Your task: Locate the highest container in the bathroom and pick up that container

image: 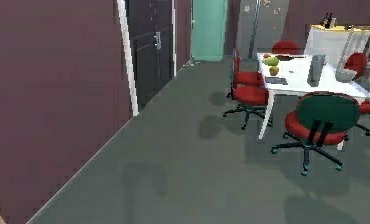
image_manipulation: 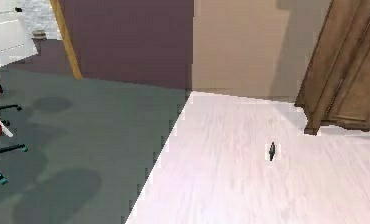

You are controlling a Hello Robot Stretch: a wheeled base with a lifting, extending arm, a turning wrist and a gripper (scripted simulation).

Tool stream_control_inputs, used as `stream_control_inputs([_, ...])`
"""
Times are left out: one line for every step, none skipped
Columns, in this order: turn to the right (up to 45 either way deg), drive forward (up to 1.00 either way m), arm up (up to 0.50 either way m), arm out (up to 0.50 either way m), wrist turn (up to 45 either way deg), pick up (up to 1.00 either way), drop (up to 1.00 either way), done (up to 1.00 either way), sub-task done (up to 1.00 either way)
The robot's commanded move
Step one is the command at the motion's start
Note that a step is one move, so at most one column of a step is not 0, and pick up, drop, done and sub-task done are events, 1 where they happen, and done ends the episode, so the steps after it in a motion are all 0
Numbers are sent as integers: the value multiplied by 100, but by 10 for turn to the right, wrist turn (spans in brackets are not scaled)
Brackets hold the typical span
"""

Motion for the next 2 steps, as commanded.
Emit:
stream_control_inputs([0, 100, 0, 0, 0, 0, 0, 0, 0])
stream_control_inputs([0, 100, 0, 0, 0, 0, 0, 0, 0])
